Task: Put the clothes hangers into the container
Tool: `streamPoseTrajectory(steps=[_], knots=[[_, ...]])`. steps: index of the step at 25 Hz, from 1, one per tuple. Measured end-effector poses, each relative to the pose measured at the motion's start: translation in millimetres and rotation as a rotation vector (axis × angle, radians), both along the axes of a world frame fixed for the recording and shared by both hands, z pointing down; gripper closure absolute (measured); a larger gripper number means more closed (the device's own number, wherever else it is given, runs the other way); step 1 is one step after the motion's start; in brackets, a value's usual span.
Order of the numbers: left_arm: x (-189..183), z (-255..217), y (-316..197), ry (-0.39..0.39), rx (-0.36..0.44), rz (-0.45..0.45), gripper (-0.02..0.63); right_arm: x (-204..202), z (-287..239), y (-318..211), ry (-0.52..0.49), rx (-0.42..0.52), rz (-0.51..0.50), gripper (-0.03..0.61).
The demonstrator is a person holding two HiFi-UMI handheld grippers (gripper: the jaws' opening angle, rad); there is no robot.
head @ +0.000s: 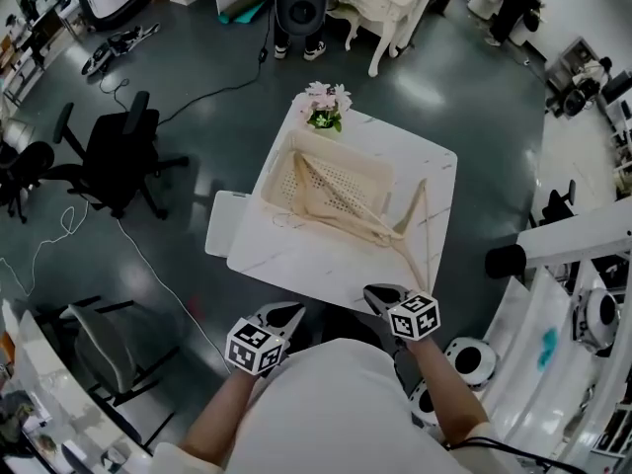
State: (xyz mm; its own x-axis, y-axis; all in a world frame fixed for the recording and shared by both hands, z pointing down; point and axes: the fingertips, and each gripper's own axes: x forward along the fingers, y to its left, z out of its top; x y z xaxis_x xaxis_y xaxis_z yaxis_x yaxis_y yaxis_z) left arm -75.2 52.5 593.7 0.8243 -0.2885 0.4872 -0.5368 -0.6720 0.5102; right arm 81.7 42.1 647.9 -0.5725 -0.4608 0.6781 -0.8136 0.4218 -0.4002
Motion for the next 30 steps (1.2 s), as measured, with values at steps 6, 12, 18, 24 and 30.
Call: streamPoseTrajectory(steps=[6, 12, 18, 24, 30], knots=[[5.8, 8.8, 5.3, -0.036, -0.014, 0.004, 0.606, 21.3, 11.3, 16.1, 0.005, -0.020, 0.028, 0.551], [29.1, 13.9, 9.0, -0.046, -0.043, -0.072, 0.606, 69.1, 28.6, 19.6, 0.062, -0.044, 0.011, 0.551], [75.6, 25.1, 25.3, -0.071, -0.081, -0.093, 0.606, 142.2, 67.3, 26.7, 0.160, -0.096, 0.050, 0.551], [105.1, 32.8, 40.2, -0.116, -0.102, -0.130, 0.606, 194.7, 109.7, 20.6, 0.230, -0.149, 0.021, 0.535], [113.0, 40.9, 55.3, -0.155, -0.132, -0.198, 0.606, 237.8, 156.2, 13.4, 0.356, -0.202, -0.024, 0.471]])
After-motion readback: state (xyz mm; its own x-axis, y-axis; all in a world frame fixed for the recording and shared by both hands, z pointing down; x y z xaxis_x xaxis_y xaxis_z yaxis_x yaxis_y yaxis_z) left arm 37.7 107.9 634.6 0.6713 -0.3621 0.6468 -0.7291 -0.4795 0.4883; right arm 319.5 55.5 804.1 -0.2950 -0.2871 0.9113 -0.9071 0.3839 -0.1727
